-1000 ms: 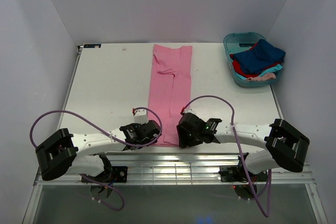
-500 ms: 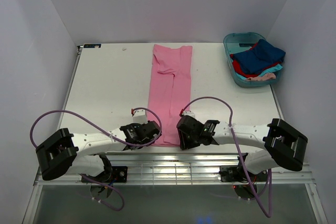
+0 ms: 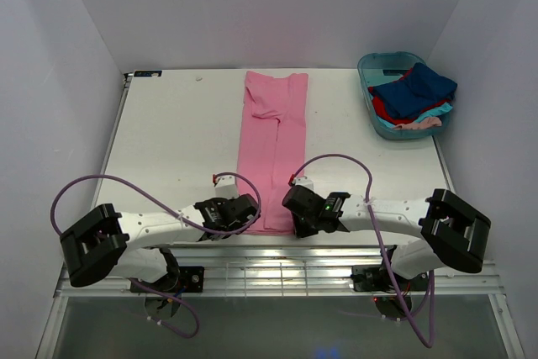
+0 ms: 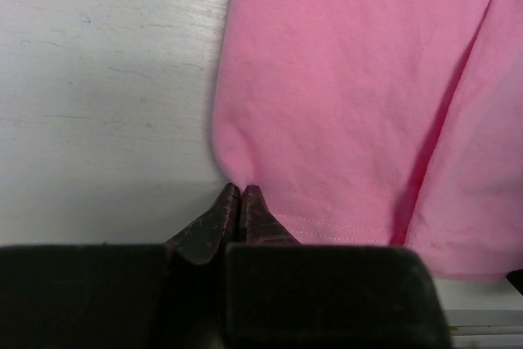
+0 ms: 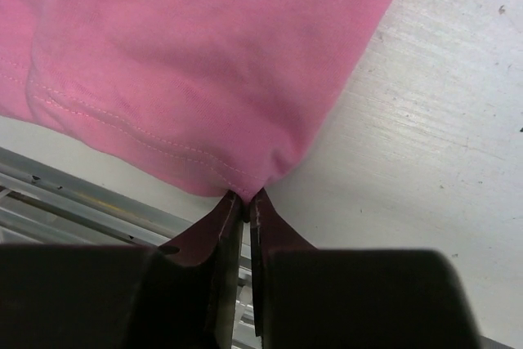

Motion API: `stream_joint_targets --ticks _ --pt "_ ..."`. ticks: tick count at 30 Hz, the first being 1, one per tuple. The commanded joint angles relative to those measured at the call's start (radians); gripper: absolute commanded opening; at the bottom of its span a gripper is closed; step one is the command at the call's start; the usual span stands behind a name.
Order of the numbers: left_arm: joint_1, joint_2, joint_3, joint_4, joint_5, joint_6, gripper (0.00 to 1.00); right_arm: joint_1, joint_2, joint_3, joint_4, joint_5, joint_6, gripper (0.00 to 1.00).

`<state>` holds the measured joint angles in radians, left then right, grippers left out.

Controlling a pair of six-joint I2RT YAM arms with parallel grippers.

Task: Fold and stack the t-shirts
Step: Grab the bottom of the folded rectangular tshirt with both arms, then fold the folded rectangular tshirt in 1/3 of the way

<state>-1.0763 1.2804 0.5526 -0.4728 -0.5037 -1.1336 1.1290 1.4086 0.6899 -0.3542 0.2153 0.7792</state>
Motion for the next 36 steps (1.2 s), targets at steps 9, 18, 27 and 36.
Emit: stream_joint_targets --ticks 9,18,27,36 --pt "-0.001 0.072 0.167 -0.049 0.033 0.107 0.01 0.008 0.05 0.181 -0.158 0.128 -0.08 0.08" --pt "0.148 0.109 0.271 0.016 0.013 0.256 0.0 -0.024 0.202 0.379 -0.184 0.231 -0.213 0.08" --pt "0.302 0.184 0.329 0.172 0.1 0.438 0.0 -0.122 0.294 0.493 -0.151 0.297 -0.339 0.08" --pt "0.406 0.382 0.516 0.204 0.148 0.563 0.0 -0.231 0.391 0.6 -0.097 0.28 -0.448 0.08"
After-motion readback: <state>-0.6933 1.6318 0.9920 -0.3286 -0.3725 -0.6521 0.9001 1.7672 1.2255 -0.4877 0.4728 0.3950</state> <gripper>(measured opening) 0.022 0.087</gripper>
